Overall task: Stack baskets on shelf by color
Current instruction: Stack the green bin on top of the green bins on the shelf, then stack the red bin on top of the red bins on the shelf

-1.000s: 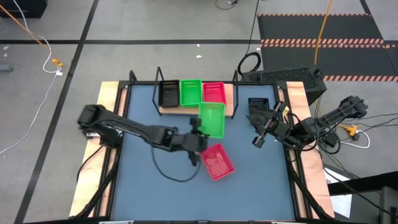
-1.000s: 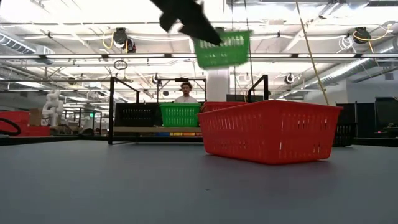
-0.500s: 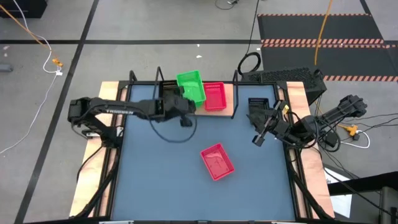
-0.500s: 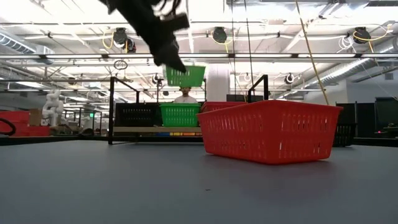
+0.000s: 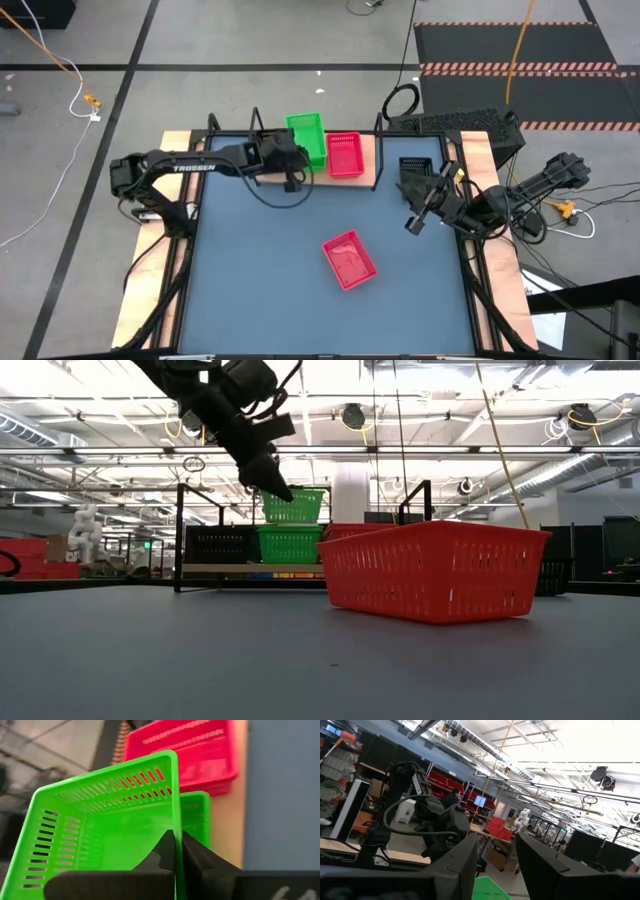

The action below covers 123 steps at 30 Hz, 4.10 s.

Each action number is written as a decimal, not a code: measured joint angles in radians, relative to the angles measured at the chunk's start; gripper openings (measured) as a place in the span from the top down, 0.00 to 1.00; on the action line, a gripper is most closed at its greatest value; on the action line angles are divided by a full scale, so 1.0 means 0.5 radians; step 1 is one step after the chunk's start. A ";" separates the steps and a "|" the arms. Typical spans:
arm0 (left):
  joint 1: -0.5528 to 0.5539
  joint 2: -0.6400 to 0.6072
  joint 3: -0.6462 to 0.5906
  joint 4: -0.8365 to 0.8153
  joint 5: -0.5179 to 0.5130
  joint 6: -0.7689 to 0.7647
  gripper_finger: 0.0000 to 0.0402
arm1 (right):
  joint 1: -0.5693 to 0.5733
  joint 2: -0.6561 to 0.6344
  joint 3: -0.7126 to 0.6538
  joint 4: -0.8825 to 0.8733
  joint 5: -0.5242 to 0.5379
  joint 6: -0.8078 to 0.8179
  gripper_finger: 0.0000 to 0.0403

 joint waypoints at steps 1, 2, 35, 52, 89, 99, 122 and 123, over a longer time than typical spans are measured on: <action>0.009 0.000 0.000 -0.012 0.064 0.011 0.99 | 0.000 0.000 0.000 0.000 0.000 0.000 0.68; 0.011 0.000 0.000 -0.027 0.126 0.018 0.99 | 0.000 0.000 0.000 0.001 0.000 0.000 0.68; 0.062 0.000 0.002 -0.073 0.108 0.115 0.58 | 0.000 0.000 0.000 -0.002 0.000 0.001 0.68; -0.341 0.019 0.004 0.179 0.118 -0.026 0.54 | 0.000 0.000 0.000 -0.002 0.000 0.001 0.68; -0.993 0.854 0.755 0.388 0.091 -0.722 0.54 | 0.000 0.001 0.000 -0.001 -0.008 0.010 0.68; -1.044 0.992 0.679 1.083 0.103 -1.296 0.54 | 0.001 0.001 0.000 -0.006 -0.009 0.256 0.68; -1.539 1.834 1.892 -0.024 -0.654 -1.655 0.54 | 0.207 0.073 0.000 -0.419 -0.008 0.902 0.68; -1.537 1.836 1.888 -0.050 -0.658 -1.725 0.54 | 0.223 0.073 0.000 -0.415 -0.008 0.890 0.68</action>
